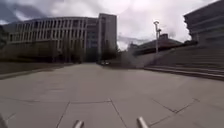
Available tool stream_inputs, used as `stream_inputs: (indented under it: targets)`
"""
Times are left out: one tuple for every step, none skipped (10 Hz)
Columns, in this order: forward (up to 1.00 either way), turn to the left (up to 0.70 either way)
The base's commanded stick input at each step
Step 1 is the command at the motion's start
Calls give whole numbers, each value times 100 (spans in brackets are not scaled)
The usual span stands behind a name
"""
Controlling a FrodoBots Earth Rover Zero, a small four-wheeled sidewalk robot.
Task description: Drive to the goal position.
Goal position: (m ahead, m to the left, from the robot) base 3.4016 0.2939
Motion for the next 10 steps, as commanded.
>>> stream_inputs:
  targets:
    - [100,37]
    - [100,38]
    - [100,39]
    - [100,39]
    - [100,33]
    - [100,19]
    - [100,2]
    - [100,0]
    - [100,0]
    - [100,0]
